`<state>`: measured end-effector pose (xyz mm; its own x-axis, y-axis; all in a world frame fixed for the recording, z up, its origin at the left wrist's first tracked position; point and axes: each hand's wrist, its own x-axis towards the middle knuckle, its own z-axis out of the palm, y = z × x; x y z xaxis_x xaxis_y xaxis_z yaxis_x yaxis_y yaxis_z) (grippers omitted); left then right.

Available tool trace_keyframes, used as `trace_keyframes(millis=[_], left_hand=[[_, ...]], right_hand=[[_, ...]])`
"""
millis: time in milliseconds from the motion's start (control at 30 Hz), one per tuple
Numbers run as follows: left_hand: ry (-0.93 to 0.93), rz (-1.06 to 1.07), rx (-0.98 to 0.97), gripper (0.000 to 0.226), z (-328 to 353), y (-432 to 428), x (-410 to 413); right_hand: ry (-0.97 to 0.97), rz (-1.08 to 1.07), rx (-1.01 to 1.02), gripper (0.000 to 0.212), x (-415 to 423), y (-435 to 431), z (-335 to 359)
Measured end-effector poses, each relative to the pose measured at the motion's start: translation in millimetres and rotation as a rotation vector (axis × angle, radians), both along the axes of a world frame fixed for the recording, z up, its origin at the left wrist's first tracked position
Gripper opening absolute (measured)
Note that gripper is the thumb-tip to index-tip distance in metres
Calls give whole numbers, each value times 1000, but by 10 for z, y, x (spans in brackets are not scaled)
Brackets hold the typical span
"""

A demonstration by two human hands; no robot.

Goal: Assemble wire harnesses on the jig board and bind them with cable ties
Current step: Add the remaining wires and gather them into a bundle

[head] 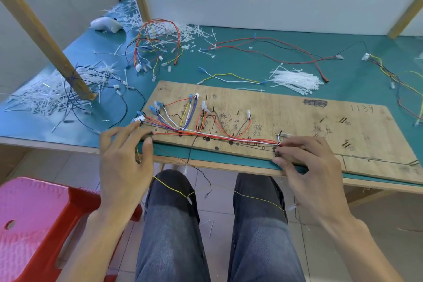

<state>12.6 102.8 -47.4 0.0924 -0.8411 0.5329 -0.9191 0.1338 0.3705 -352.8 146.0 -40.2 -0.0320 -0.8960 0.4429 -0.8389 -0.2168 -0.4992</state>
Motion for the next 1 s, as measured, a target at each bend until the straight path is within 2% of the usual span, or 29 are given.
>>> trace_keyframes(millis=[100,267,467,633,767,833,933,1000], left_hand=[[13,-16,28,31,9,-57,29],[44,12,60,27,-7,-76,25],[-51,-27,22,23,-24,-27,-56],[6,-58,21,25,33,15,-94],[200,13,40,42,101,117,44],[232,83,63,35,119,188,116],[243,74,159,14,130,243,102],[278,88,210,13,157,245,75]], right_hand=[[-86,2,-7,13,0,-20,-6],[-70,-14,-109,6,60,-43,-85],[-73,-36,-155,8,-35,-150,-97],[-76,-33,-48,10,-63,-189,25],[-27,-49,114,10,-98,-222,199],[-4,-65,149,11,-87,-206,263],[-14,-111,130,20,-14,-138,301],[-35,-118,89,24,67,-74,309]])
